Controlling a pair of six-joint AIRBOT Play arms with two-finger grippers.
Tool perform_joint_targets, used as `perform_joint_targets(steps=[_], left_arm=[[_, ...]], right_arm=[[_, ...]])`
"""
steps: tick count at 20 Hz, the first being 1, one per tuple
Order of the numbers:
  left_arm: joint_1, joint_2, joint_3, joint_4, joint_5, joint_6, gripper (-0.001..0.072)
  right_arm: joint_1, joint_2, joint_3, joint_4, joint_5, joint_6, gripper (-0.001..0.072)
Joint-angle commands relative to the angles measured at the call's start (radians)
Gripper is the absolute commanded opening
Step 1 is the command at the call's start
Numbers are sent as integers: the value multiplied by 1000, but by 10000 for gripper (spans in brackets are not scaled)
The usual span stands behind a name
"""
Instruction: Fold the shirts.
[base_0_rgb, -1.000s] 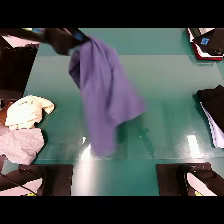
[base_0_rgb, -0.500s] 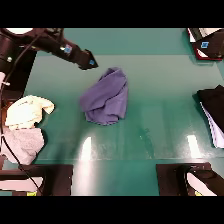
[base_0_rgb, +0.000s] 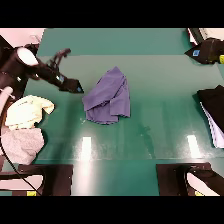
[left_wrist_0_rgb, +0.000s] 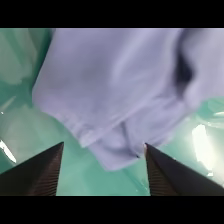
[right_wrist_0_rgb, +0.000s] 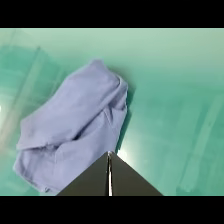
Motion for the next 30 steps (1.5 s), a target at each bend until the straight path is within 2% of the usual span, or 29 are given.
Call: perform_joint_targets(steps=[1, 4, 12, 13, 14, 15, 19, 23, 24, 25, 26, 28, 30], left_arm=[[9, -32, -179, -74, 166, 7, 590], [9, -92, -189, -153, 183, 34, 590], [4, -129, -188, -167, 214, 23, 581], [4, -129, -183, -168, 206, 23, 396], [6, -129, -170, -167, 180, 24, 158], [8, -129, -148, -166, 146, 24, 30], [23, -98, 47, -117, -53, 23, 24], [23, -13, 233, -121, -140, 24, 24], [23, 5, 256, -120, -138, 24, 25], [23, 18, 272, -120, -138, 24, 25], [23, 30, 283, -120, -139, 24, 24], [23, 38, 285, -119, -143, 24, 25], [23, 38, 284, -118, -149, 23, 25]], right_arm=[[0, -30, 0, 4, 28, 0, 15], [0, -36, -1, 3, 33, 0, 15], [0, -36, -1, 3, 32, 0, 15], [0, -36, -1, 3, 33, 0, 15], [0, -36, -1, 3, 34, 0, 15], [0, -36, -1, 2, 34, 0, 15], [0, -39, -2, -27, 94, 0, 15], [9, -109, -22, -30, 192, 0, 27], [20, -130, -61, -24, 180, 0, 182], [37, -158, -119, -23, 158, 0, 456], [56, -186, -184, -23, 130, 0, 518], [99, -248, -335, 23, 19, 0, 518], [137, -327, -447, 172, -124, -46, 517]])
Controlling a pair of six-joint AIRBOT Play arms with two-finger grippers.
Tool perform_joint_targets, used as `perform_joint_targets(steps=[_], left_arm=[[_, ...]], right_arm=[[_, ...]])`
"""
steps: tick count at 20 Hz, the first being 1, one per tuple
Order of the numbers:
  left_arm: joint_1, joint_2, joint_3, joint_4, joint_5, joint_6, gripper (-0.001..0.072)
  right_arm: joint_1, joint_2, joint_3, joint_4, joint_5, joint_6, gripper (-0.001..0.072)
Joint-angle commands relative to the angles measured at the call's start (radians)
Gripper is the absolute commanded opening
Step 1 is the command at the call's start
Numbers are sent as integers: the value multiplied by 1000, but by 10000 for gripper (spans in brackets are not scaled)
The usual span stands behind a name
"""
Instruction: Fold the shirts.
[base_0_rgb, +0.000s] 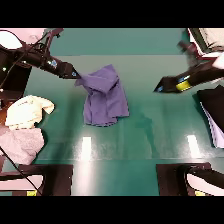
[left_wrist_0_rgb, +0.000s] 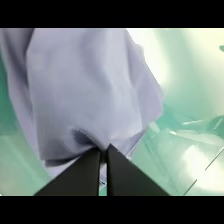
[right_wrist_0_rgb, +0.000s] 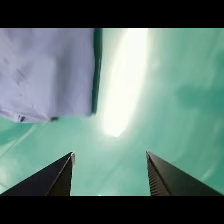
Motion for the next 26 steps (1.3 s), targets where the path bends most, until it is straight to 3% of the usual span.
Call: perform_joint_targets(steps=[1, 4, 10, 12, 13, 14, 15, 18, 23, 26], left_arm=[[1, 14, 19, 2, -13, 0, 25], [1, 14, 19, 2, -14, 0, 25], [1, 14, 19, 2, -14, -3, 25], [1, 14, 19, 2, -15, -3, 25], [1, 14, 19, 2, -17, -3, 25], [1, 14, 19, 1, -18, -4, 25], [1, 14, 20, 1, -17, -4, 24], [18, 37, 60, 2, -11, -22, 25], [97, 136, 275, 1, -2, -54, 24], [101, 205, 355, -17, 2, -56, 25]], right_arm=[[71, -130, -186, 207, -233, -90, 517], [134, -243, -210, 321, -365, -133, 517], [238, -404, -84, 330, -380, -141, 505], [253, -425, -51, 322, -380, -142, 371], [254, -427, -48, 324, -386, -145, 257], [254, -425, -49, 322, -388, -151, 67], [249, -418, -50, 322, -386, -165, 14], [195, -320, -40, 268, -367, -170, 13], [-11, -22, 153, 25, -240, -98, 12], [-105, 97, 313, 16, -204, -98, 12]])
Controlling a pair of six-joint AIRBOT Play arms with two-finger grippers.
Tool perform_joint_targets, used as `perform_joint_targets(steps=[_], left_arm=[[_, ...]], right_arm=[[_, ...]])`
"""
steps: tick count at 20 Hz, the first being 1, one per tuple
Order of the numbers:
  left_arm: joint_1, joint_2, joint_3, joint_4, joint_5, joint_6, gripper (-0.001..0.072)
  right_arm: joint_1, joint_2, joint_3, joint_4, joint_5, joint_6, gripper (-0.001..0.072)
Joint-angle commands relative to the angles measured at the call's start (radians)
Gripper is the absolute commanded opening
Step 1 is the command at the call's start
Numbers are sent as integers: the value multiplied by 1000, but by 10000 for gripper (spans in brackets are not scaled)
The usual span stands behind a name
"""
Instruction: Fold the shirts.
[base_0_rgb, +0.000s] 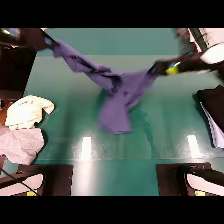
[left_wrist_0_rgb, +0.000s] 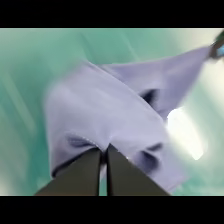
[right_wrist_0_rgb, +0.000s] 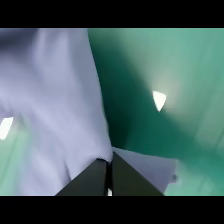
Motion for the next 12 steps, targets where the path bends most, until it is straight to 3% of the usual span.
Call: perform_joint_targets(steps=[1, 8, 12], left_arm=[[16, 78, 95, -39, 10, -10, 25], [16, 203, 148, -235, -11, -18, 25], [13, 233, 129, -205, -151, -43, 24]], right_arm=[[-100, 149, 171, -61, 47, 18, 12], [-122, 301, 470, -123, 108, 18, 12], [-122, 310, 619, -201, 196, 42, 12]])
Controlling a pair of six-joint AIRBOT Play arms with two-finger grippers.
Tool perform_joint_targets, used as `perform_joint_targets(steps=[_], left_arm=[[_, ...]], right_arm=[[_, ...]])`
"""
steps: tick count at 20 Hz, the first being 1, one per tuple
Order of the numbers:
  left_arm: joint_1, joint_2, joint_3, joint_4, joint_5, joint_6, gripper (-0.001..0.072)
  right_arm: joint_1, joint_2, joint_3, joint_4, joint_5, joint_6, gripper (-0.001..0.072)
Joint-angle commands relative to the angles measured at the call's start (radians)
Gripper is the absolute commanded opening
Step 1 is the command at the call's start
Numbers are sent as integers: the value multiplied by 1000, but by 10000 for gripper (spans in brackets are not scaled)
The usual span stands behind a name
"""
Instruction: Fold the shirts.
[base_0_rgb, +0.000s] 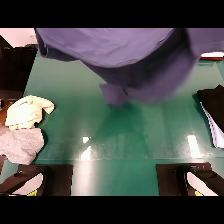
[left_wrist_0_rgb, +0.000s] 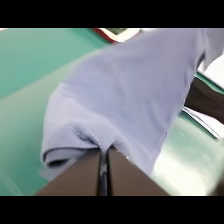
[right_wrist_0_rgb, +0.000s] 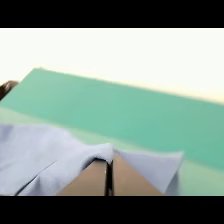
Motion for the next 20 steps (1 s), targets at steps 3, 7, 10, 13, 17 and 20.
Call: perform_joint_targets(steps=[3, 7, 10, 13, 17, 20], left_arm=[[-1, 25, -145, 139, -145, -52, 24], [0, 25, -517, 352, -61, -49, 25], [0, 17, -838, 411, 147, -48, 25], [3, -32, -1045, 417, 325, -49, 25], [4, -100, -1069, 453, 363, -48, 137], [3, -100, -997, 481, 320, -49, 548]], right_arm=[[3, -17, 98, -54, 126, 45, 12], [74, -100, -91, -57, 214, 62, 12], [106, -204, -249, -59, 232, 61, 12], [106, -298, -374, -57, 204, 61, 12], [106, -364, -479, -56, 178, 61, 12], [101, -364, -510, -58, 156, 39, 12]])
